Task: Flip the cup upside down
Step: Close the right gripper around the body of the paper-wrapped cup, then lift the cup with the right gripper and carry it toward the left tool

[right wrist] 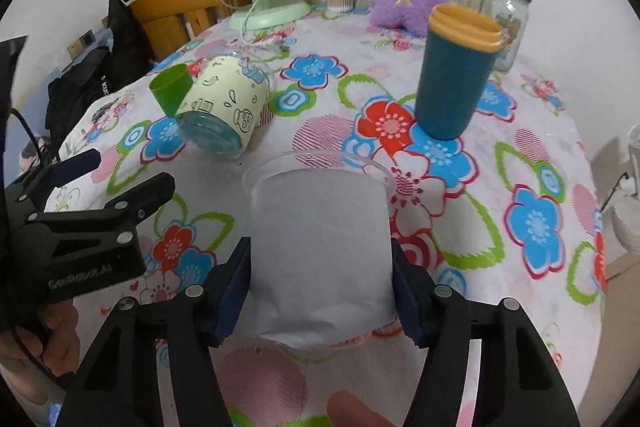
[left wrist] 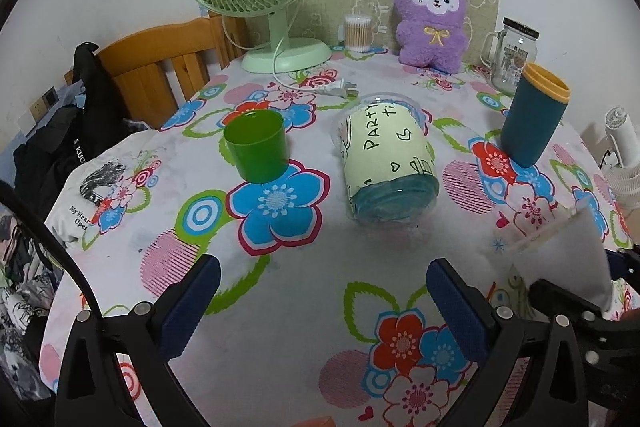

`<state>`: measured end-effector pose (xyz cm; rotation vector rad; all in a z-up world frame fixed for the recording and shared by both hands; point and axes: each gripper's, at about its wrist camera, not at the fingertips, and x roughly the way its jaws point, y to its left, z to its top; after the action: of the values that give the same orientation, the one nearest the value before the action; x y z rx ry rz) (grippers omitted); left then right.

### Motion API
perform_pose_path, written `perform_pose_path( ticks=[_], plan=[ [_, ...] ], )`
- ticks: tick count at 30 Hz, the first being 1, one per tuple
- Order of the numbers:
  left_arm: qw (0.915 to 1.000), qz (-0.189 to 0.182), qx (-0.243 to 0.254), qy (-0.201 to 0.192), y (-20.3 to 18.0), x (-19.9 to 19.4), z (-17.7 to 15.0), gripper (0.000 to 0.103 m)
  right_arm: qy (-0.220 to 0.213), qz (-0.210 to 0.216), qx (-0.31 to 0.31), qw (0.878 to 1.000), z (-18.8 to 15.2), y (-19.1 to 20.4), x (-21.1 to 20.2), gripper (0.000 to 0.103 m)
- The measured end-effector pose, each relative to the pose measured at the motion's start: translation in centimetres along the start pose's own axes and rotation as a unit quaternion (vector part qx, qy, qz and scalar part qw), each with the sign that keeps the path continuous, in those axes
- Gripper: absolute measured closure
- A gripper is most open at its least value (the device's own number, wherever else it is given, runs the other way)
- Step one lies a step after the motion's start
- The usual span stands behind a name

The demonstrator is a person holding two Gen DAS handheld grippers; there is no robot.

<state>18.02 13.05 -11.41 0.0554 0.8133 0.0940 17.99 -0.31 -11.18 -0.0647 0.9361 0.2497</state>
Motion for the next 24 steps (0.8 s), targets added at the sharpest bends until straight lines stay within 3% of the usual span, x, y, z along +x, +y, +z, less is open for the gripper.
perform_pose_path(
  ticks=[11,24],
  plan=[
    [0.9995,-0.031,0.008,-0.008,-0.3,-4.1,-2.5,0.000,-0.037,-0.018,0.024,0.999,-4.3,1.6,-6.8,0.037],
    [0.9984,-0.047,0.032,0.001,-1.8,-6.8,-6.3,0.000,-0.021,-0.031,0.029,0.999,-8.4,2.3,-8.2,0.037]
  ],
)
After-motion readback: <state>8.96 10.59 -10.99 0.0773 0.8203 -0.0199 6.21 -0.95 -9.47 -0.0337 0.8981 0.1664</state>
